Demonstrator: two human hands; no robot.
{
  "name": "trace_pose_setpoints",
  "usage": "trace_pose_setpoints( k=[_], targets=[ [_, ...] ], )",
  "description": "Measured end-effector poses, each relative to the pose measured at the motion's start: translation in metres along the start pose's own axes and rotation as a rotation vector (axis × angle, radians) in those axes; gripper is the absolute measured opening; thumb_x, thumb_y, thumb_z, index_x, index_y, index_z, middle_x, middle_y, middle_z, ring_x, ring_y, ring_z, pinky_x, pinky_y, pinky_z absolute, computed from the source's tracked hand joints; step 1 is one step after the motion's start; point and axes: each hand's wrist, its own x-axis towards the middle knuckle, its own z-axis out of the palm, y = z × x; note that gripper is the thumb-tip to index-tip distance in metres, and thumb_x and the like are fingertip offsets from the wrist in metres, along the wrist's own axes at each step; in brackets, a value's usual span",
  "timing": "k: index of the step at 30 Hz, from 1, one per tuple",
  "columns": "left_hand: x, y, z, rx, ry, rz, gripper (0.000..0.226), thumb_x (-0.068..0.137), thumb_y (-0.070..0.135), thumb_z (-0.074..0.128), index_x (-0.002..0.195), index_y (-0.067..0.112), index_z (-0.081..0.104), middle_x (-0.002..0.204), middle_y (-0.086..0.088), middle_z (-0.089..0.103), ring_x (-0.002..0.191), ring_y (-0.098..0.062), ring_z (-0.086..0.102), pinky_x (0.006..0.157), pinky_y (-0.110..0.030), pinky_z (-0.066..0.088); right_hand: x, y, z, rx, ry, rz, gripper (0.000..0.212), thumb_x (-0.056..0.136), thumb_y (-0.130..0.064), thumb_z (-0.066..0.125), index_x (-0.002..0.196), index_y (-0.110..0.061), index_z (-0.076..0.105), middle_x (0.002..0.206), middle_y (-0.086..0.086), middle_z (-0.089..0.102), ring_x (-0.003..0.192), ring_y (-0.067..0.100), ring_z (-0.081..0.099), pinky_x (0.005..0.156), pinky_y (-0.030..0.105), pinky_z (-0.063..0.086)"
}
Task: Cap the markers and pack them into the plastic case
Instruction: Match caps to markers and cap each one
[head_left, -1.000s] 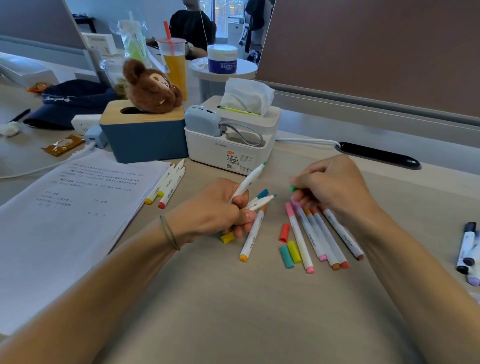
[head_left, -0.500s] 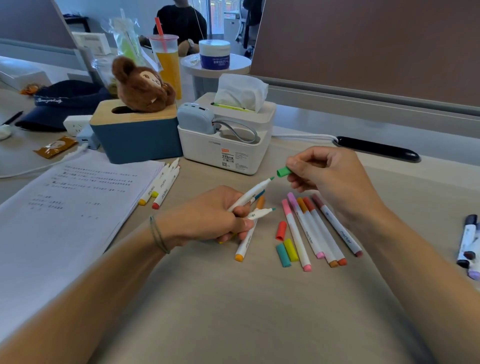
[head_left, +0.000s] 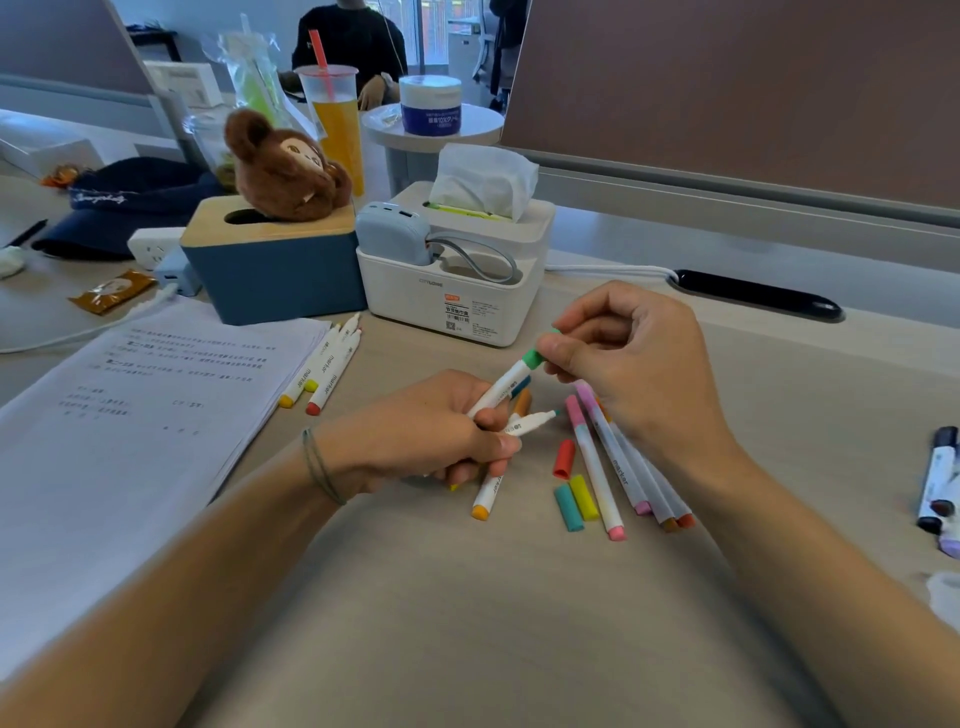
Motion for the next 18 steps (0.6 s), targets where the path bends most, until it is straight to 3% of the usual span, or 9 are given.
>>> trace_pose_setpoints(
  k=[2,8,14,18],
  targets=[
    [0.0,0.0,0.001,-0.028,-0.002,0.015,0.035,0.098,0.004,0.057,0.072,0.019,0.038,0.071,-0.007,0.062,0.046,-0.011,0.043,0.043,-0.018,0.035,-0.005,0.0,0.006,-0.013,0.012,-0.009,0.024,0.078,-0.006,0.085,0.088,-0.011,0.063,0.073,0.007,0.075,0.068,0.018,0.076,0.068,0.035,0.063],
    [0.0,-0.001,0.004,-0.09,0.059,0.029,0.037,0.097,0.0,0.055,0.07,0.018,0.038,0.067,-0.006,0.058,0.044,-0.009,0.043,0.042,-0.018,0.036,-0.016,-0.004,0.02,-0.123,-0.008,-0.007,0.049,0.076,-0.013,0.089,0.096,-0.029,0.046,0.073,-0.006,0.076,0.068,0.007,0.073,0.069,0.026,0.061],
    [0.0,0.002,0.005,-0.05,0.082,0.048,0.035,0.098,0.0,0.054,0.07,0.016,0.038,0.061,-0.002,0.057,0.043,-0.007,0.042,0.042,-0.018,0.037,-0.017,-0.004,0.022,-0.068,0.035,-0.027,0.047,0.076,-0.004,0.086,0.09,-0.025,0.047,0.068,-0.002,0.073,0.062,0.011,0.071,0.062,0.02,0.056],
    [0.0,0.004,0.008,-0.022,0.099,0.101,0.016,0.098,0.002,0.055,0.083,0.005,0.051,0.053,0.005,0.059,0.042,-0.006,0.046,0.044,-0.019,0.041,-0.02,-0.005,0.025,0.06,0.015,-0.009,0.041,0.083,-0.004,0.081,0.103,-0.021,0.051,0.071,0.0,0.074,0.06,0.01,0.072,0.059,0.016,0.053]
  ],
)
